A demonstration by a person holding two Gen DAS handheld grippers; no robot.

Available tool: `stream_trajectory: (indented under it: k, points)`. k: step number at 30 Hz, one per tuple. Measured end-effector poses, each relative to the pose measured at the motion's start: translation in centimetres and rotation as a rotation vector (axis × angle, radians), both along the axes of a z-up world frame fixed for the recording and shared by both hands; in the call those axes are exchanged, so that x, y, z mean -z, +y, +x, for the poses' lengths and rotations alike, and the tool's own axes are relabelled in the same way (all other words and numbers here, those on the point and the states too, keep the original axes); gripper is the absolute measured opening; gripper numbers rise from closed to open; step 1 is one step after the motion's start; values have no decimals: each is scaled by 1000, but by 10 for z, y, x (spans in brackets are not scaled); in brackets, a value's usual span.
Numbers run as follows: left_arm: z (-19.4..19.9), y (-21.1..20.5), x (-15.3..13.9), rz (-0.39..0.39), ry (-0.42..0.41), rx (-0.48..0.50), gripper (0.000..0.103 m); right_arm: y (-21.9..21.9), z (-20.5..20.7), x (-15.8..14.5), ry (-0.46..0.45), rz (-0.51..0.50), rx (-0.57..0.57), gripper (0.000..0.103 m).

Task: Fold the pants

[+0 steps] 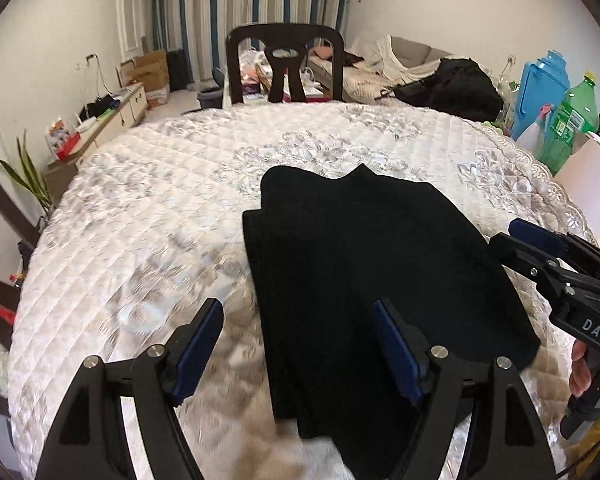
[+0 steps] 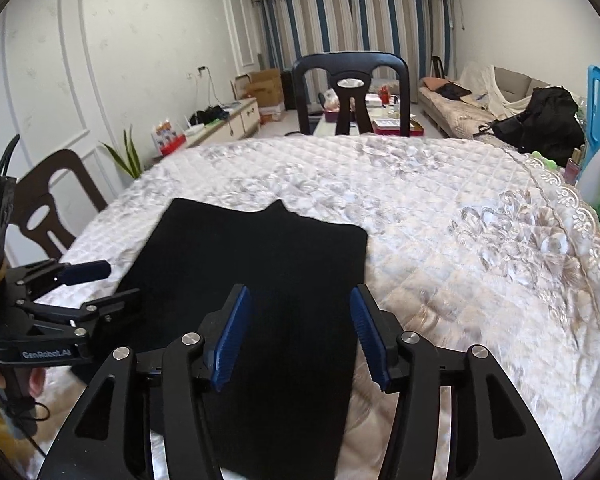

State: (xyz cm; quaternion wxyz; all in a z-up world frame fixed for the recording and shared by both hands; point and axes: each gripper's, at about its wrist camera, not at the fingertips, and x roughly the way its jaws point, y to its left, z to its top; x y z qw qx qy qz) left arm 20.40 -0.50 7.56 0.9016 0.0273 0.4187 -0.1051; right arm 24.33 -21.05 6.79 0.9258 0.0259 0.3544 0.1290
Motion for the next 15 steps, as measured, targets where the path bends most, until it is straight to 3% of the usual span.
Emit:
stream_trajectory:
  k: [15]
  points:
    - [-95, -10, 11, 6, -21, -62, 79, 12, -92, 7, 22, -62, -18, 59]
